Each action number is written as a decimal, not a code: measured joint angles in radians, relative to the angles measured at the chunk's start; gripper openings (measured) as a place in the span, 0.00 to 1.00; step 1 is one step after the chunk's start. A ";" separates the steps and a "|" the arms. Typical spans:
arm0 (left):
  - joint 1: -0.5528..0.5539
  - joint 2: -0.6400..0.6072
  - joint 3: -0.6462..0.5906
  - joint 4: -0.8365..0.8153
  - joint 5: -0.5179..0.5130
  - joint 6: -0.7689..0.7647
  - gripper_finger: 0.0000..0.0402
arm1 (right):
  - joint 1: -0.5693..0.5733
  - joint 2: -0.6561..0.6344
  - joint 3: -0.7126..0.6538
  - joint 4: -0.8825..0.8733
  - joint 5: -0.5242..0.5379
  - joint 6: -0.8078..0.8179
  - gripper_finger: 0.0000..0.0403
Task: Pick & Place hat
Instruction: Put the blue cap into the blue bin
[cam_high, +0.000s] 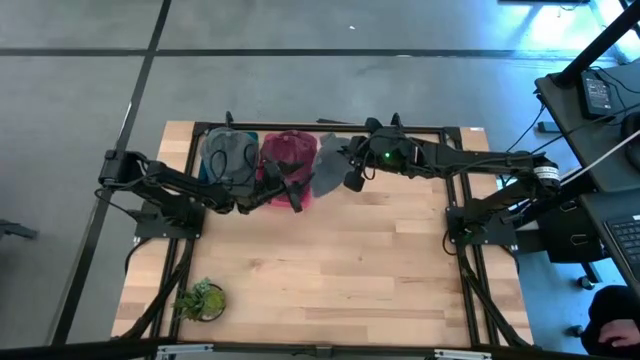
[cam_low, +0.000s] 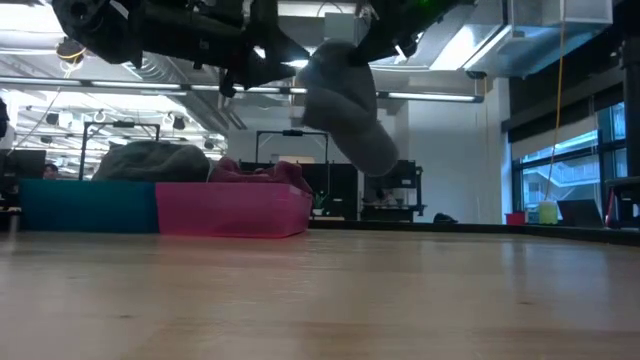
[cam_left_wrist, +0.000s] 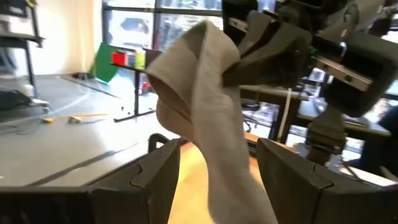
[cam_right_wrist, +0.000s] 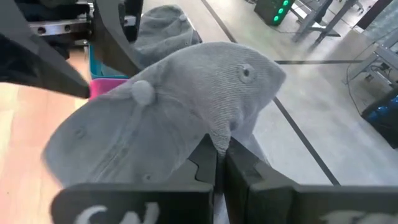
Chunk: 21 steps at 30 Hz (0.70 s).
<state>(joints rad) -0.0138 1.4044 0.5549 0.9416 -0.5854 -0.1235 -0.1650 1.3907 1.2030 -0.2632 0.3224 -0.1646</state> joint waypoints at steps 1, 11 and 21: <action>-0.005 0.000 0.000 0.004 -0.014 0.013 0.52 | 0.000 0.000 0.000 -0.006 0.001 0.000 0.03; -0.025 -0.006 0.000 0.018 -0.016 -0.012 0.52 | 0.000 0.000 0.000 -0.026 0.025 -0.001 0.03; -0.021 -0.006 0.000 -0.020 -0.035 -0.051 0.51 | 0.000 0.003 0.001 0.038 -0.048 0.001 0.03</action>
<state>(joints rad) -0.0353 1.3983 0.5549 0.9216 -0.6203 -0.1749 -0.1645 1.3935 1.2037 -0.2256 0.2740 -0.1636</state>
